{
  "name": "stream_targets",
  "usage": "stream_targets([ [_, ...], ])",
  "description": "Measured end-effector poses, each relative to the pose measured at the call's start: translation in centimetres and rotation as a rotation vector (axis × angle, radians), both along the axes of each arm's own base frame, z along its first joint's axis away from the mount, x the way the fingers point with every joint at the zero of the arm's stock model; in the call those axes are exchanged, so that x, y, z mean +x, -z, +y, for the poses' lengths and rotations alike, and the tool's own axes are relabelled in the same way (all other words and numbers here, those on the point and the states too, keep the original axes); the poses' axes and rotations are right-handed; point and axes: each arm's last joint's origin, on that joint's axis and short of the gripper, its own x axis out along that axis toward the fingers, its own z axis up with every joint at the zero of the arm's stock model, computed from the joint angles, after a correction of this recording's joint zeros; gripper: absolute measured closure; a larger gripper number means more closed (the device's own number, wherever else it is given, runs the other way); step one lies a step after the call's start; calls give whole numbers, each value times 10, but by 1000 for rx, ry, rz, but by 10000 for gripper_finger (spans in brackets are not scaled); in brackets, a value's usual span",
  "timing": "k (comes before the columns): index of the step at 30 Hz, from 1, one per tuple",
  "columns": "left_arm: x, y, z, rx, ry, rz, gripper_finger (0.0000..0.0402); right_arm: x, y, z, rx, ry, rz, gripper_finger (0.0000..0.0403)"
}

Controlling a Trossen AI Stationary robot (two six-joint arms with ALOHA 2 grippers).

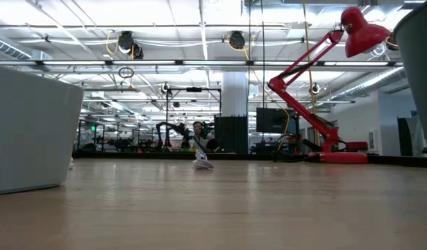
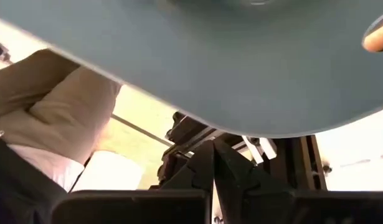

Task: Pick & Place USB Port
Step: Adjust the blue bin, then put the right white charger cable into the gray bin

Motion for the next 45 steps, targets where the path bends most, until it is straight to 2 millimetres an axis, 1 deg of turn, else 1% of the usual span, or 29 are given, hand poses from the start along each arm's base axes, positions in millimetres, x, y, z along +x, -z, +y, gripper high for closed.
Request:
stream_targets([
  [3,0,0,0,1,0,2,362,0,-1,-3,-26,17,-8,403],
  [5,0,0,0,2,-1,4,362,0,-5,-9,-49,49,-50,403],
  [9,0,0,0,1,-2,6,362,-2,-15,-29,-138,94,-145,403],
  [12,0,0,0,0,-4,4,362,0,-38,-47,-170,108,-214,403],
  [15,0,0,1,-4,-7,-1,362,5,-51,-65,-278,115,-317,403],
  [18,1,-1,2,-14,-20,-14,362,15,-70,-85,-341,134,-497,403],
  [23,4,-1,9,-37,-61,-36,362,42,-87,-122,-552,186,-827,403],
  [25,6,-2,12,-54,-88,-46,362,53,-93,-139,-620,196,-885,403],
  [30,8,-3,18,-93,-138,-81,362,83,-96,-179,-712,74,-894,403],
  [34,12,-2,18,-152,-191,-119,362,106,-93,-208,-710,-40,-881,403],
  [37,14,1,19,-218,-244,-130,362,120,-91,-226,-705,-87,-894,403],
  [41,26,16,19,-257,-299,-91,362,133,-88,-244,-722,-120,-914,403],
  [44,41,36,25,-278,-341,-23,362,136,-87,-251,-741,-157,-918,403],
  [45,49,46,28,-289,-352,18,362,136,-88,-253,-743,-161,-919,403],
])
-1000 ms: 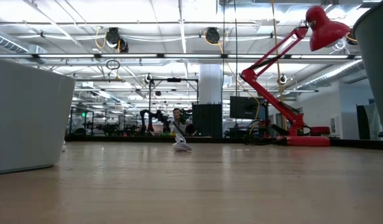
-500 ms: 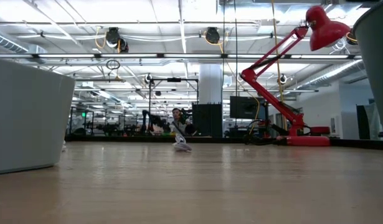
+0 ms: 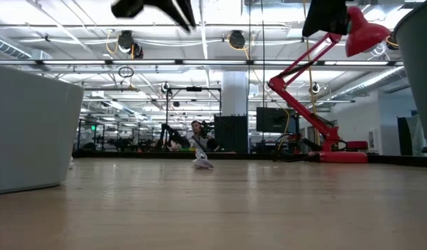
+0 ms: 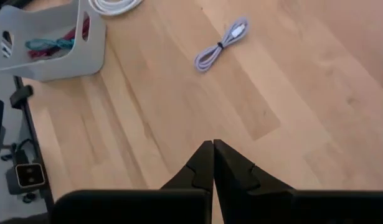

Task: Pick & Place USB Port
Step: Put the right white charger cable into the gray bin

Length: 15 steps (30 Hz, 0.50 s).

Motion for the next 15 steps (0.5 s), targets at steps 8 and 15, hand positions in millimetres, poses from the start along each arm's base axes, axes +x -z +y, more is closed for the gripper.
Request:
stream_targets([
  [8,61,88,47,-283,90,210,362,-14,-13,-4,31,37,-66,403],
  [15,74,123,93,-414,151,264,306,-57,-32,-1,31,118,-115,403],
])
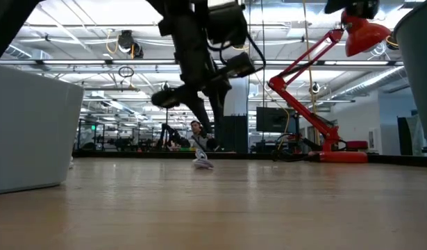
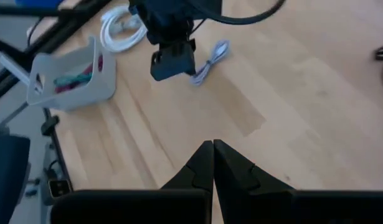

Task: Pick & Place USB Port
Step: Put the right white charger cable into the gray bin

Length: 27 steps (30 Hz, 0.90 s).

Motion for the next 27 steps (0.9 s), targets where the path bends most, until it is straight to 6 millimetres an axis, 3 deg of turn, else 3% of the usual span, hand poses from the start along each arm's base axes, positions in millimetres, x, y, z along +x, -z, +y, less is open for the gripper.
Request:
stream_targets([
  [6,-2,-2,32,3,-39,-29,192,-31,-10,1,-37,75,-55,403],
  [11,-11,6,47,8,-85,66,151,-34,-11,6,-42,69,-71,403],
  [16,-9,22,47,-20,-92,126,154,-29,-8,12,-49,36,-51,403],
  [22,-1,54,29,-78,-76,208,173,-23,-6,20,-65,-13,-51,403],
  [25,1,66,23,-114,-86,245,204,-23,-7,22,-67,-34,-62,403],
  [27,1,71,18,-104,-82,269,251,-23,-8,24,-71,-49,-75,403],
])
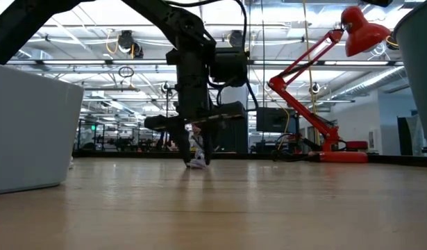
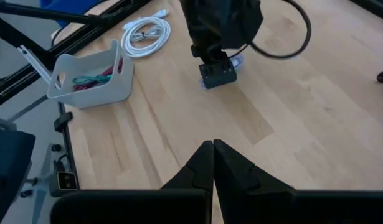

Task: Pick & Place USB Port
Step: Put the right white charger cable into the gray bin

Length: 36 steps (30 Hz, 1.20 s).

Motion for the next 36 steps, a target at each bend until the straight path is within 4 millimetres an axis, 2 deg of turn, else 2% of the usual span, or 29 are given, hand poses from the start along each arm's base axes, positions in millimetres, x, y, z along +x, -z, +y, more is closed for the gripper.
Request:
stream_targets([
  [3,-1,-6,-4,17,35,-13,358,0,0,1,-2,-7,-4,403],
  [4,-1,-10,-5,16,45,-31,375,0,0,1,-3,-8,-4,403],
  [8,-5,-31,-9,-6,59,-77,387,0,0,1,-13,-17,-2,403],
  [12,-19,-85,-21,18,65,-180,389,0,0,1,-25,-25,-1,403],
  [16,-42,-132,-60,-6,67,-241,389,0,-1,0,-53,-20,-6,403],
  [20,-76,-170,-120,-60,52,-245,389,0,0,0,-64,-28,-5,403],
  [24,-111,-172,-185,-97,-6,-97,389,1,-1,0,-85,-35,-10,403],
  [27,-138,-172,-222,-87,-67,-9,389,2,-2,-1,-113,-23,-31,403],
  [31,-163,-149,-246,-20,-166,100,389,6,-6,-1,-143,-23,-83,403],
  [36,-176,-120,-257,-10,-218,147,389,13,-11,2,-147,-36,-150,403],
])
